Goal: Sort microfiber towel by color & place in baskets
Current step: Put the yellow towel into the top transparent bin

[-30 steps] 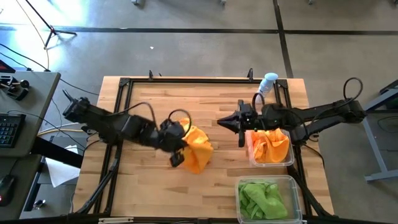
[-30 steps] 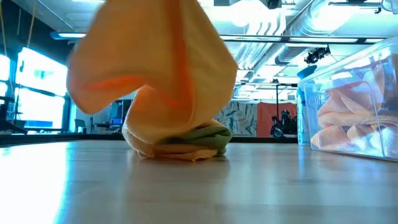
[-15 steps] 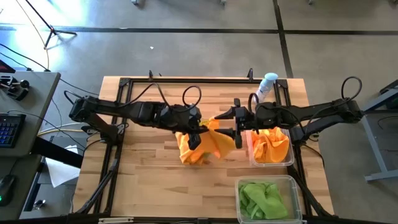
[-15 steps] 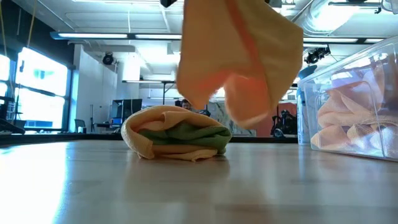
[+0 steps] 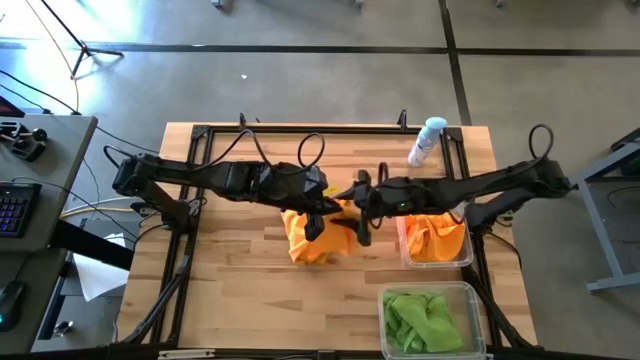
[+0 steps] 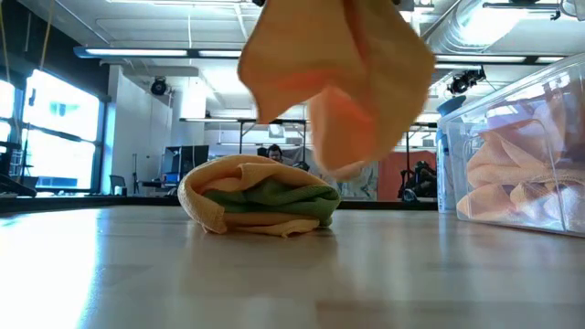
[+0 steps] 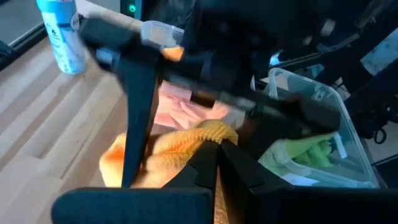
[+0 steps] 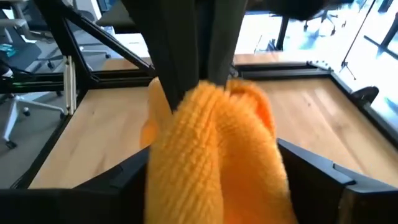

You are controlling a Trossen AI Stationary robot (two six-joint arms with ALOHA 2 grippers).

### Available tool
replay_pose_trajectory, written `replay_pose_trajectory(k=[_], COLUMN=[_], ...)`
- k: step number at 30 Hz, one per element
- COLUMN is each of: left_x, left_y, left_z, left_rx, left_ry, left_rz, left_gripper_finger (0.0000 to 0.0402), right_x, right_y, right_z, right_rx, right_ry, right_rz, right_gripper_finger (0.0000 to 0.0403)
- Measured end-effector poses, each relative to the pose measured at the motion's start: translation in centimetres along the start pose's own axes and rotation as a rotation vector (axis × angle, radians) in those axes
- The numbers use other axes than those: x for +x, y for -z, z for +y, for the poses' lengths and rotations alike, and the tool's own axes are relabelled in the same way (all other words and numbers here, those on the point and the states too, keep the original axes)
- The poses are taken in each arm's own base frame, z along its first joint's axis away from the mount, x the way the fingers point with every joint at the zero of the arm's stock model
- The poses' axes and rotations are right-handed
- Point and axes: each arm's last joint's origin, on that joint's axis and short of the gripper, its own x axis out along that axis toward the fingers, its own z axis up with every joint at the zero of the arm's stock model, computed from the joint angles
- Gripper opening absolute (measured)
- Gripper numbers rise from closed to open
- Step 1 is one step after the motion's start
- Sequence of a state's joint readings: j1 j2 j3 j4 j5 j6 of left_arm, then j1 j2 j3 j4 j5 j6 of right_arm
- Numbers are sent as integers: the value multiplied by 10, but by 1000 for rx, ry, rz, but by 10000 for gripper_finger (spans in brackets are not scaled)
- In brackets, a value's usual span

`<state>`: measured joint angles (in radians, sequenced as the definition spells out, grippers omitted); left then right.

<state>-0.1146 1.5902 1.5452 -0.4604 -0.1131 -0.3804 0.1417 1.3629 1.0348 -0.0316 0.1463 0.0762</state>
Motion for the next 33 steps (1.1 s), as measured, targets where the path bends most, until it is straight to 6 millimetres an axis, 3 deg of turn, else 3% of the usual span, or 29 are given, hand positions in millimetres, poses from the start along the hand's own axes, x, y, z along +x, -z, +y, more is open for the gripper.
replay_pose_trajectory(k=[3,7,19,26,33], left_x=[0,-2,-21,-23,-61], left_y=[-1,-5,-14,-8,-14], left_z=[-1,0,2,5,17], left_rx=[25,52,144,249,275], left_ry=[5,3,-50,-70,-96], left_rz=[-13,-21,36,103,116], left_gripper_finger=[0,0,4,44,75], right_x=[7,9,7,0,-34], right_y=[5,8,12,9,-35], right_z=[1,1,0,-1,-4], right_rx=[31,46,67,135,139], right_ry=[2,5,12,19,90], right_rz=[23,47,93,114,258], right_gripper_finger=[266,224,15,26,9])
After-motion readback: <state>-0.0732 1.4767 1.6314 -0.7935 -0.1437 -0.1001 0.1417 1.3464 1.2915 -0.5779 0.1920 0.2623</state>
